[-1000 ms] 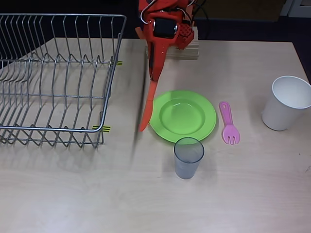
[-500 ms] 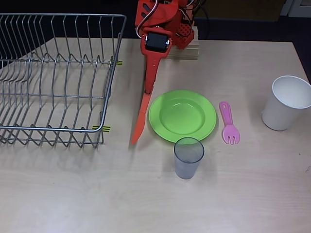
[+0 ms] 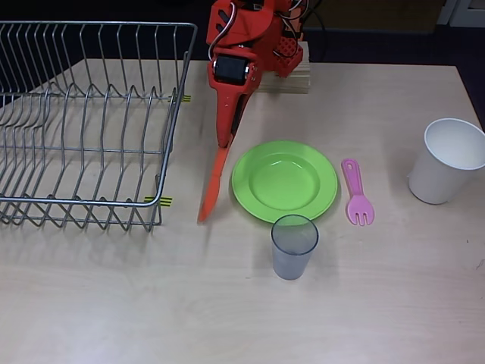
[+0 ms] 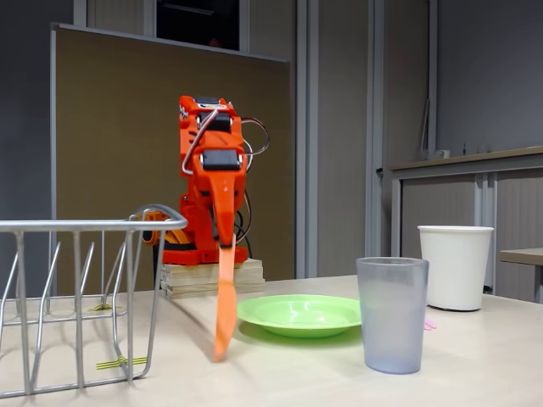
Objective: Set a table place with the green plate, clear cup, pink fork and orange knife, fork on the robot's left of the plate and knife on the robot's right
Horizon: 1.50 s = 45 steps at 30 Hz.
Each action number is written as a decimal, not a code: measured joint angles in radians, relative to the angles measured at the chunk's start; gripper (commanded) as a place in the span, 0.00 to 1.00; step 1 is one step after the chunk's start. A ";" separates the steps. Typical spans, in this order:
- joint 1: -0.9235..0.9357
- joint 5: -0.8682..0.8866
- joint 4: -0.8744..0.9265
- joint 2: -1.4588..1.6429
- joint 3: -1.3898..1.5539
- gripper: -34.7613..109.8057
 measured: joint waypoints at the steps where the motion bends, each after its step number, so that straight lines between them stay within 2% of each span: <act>1: -0.011 0.017 0.008 0.000 0.002 0.24; 6: -0.043 0.103 0.040 0.000 0.002 0.30; 12: -0.046 0.138 0.067 0.006 0.020 0.31; 20: -0.035 0.155 0.110 0.037 0.020 0.29; 28: 0.054 0.130 0.153 0.071 0.020 0.28; 31: 0.044 0.123 0.150 0.075 0.018 0.24; 38: -0.058 0.137 0.074 -0.078 -0.067 0.24; 45: -0.083 0.118 0.066 -0.247 -0.166 0.24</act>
